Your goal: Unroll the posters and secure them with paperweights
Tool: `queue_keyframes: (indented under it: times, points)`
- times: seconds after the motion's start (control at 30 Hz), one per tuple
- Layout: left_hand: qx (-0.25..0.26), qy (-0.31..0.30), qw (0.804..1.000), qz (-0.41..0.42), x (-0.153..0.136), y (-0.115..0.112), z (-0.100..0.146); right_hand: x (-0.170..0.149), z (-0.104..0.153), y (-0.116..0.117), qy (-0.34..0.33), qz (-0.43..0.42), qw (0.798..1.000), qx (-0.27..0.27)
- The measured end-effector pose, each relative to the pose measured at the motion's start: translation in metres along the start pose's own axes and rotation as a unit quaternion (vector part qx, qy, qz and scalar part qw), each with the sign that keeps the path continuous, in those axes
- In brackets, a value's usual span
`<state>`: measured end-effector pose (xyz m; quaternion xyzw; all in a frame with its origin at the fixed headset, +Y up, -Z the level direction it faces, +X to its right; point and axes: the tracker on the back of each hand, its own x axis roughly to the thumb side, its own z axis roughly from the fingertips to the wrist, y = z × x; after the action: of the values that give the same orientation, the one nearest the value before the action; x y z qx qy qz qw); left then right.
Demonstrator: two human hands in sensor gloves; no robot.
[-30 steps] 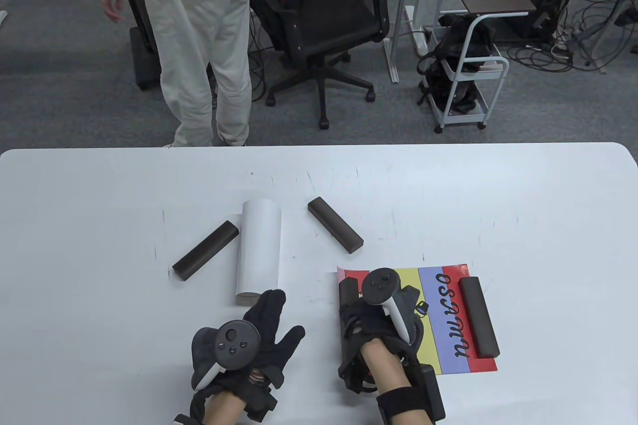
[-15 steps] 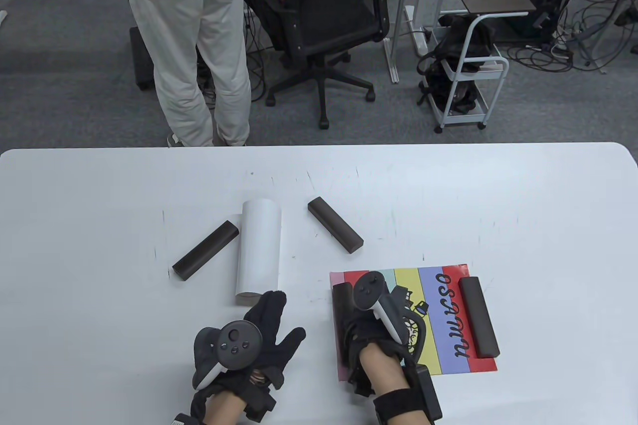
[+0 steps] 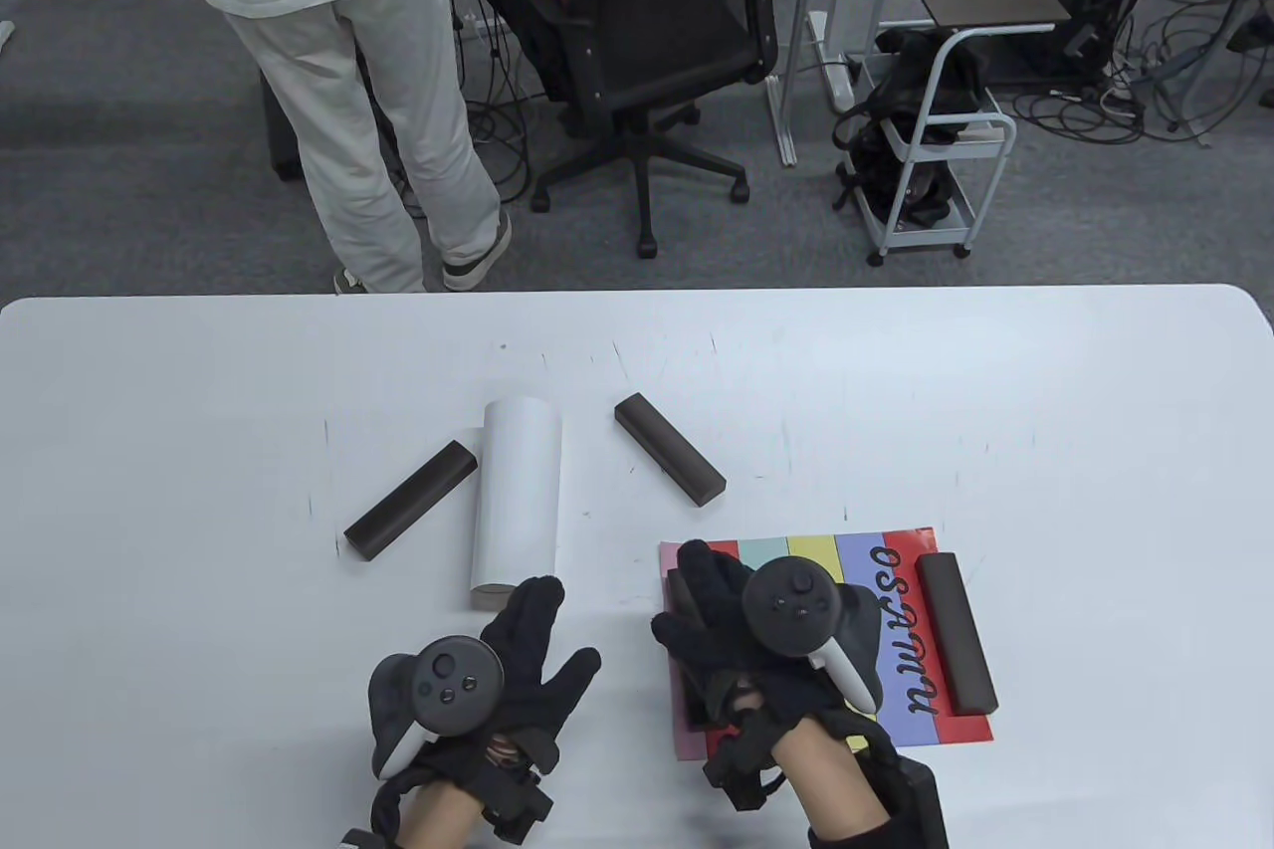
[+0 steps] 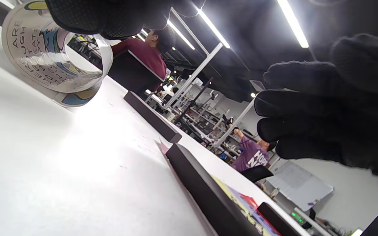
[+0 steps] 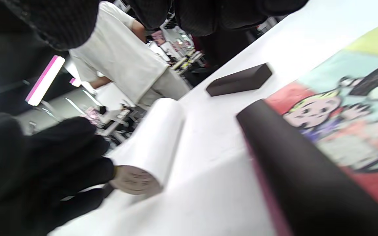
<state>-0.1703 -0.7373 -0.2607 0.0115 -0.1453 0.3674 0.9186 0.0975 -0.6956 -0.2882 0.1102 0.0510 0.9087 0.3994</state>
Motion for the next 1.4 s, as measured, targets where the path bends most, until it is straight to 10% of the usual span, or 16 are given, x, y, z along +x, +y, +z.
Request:
queue_keyframes:
  times: [0.43, 0.7, 1.13, 1.4]
  points:
    - [0.031, 0.060, 0.996, -0.051, -0.002, 0.028, -0.013, -0.031, 0.000, 0.007, -0.015, -0.045, 0.999, 0.002]
    - [0.016, 0.188, 0.964, -0.189, 0.006, 0.058, -0.066, -0.031, 0.001, 0.004, -0.011, -0.048, 0.999, -0.003]
    - [-0.122, 0.350, 0.897, -0.240, -0.043, 0.013, -0.138, -0.040, 0.001, 0.001, 0.012, -0.048, 0.999, -0.006]
    - [-0.078, 0.337, 0.920, -0.185, -0.058, 0.008, -0.130, -0.044, 0.000, 0.000, 0.017, -0.059, 0.998, -0.005]
